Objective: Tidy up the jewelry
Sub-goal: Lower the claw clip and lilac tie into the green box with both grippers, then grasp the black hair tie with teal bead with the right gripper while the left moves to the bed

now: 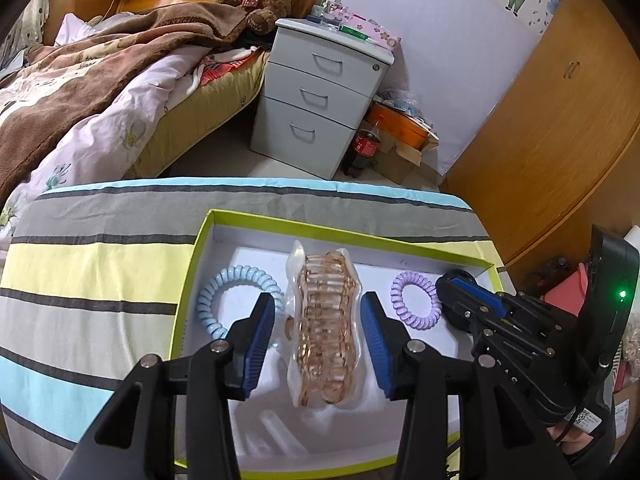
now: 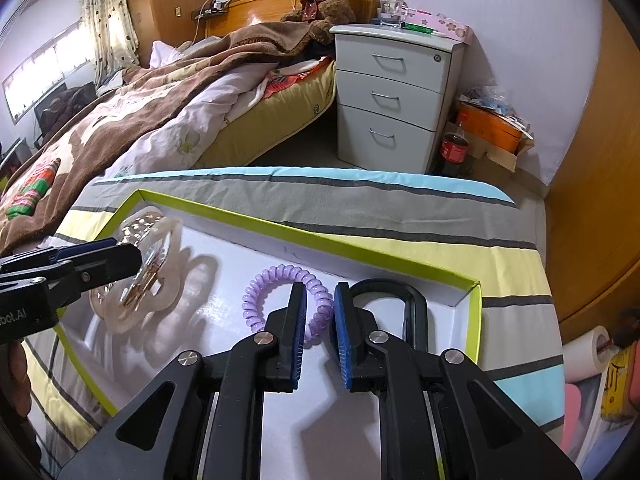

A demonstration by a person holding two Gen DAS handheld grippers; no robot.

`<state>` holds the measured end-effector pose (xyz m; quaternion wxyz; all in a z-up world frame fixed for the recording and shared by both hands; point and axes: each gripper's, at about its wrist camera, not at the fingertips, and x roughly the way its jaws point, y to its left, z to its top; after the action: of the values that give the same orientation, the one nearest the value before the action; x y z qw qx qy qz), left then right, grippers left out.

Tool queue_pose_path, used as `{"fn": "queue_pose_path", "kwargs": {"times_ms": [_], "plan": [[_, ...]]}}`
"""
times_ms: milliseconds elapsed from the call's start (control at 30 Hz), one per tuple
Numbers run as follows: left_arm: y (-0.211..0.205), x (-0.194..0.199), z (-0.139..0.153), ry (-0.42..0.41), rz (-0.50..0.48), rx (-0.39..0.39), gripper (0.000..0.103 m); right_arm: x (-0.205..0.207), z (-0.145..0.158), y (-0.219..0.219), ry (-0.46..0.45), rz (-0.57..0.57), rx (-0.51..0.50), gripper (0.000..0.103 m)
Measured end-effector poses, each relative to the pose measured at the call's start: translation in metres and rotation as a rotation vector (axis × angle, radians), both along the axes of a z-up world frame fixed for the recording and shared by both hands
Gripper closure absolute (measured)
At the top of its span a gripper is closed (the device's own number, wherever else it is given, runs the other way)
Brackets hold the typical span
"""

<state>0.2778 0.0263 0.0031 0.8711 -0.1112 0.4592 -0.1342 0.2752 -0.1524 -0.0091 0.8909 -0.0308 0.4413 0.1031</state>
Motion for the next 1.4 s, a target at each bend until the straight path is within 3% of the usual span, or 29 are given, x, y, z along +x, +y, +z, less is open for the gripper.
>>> {"fn": "queue_pose_path", "kwargs": {"times_ms": [133, 267, 1067, 1400], "plan": [[0.001, -0.005, 0.003, -0.012, 0.004, -0.003, 0.056, -0.001, 0.000, -0.001, -0.002, 0.003, 0.004, 0.083], [0.003, -0.009, 0.008, -0.027, 0.021, -0.004, 0.055, -0.004, 0.002, -0.001, -0.010, 0.003, 0.010, 0.071], [0.002, -0.077, 0.040, -0.109, -0.003, 0.006, 0.053, -0.071, 0.049, -0.010, -0.151, -0.024, 0.044, 0.068], [0.003, -0.120, 0.041, -0.115, -0.008, 0.004, 0.053, -0.109, 0.050, -0.018, -0.169, -0.047, 0.035, 0.068]]}}
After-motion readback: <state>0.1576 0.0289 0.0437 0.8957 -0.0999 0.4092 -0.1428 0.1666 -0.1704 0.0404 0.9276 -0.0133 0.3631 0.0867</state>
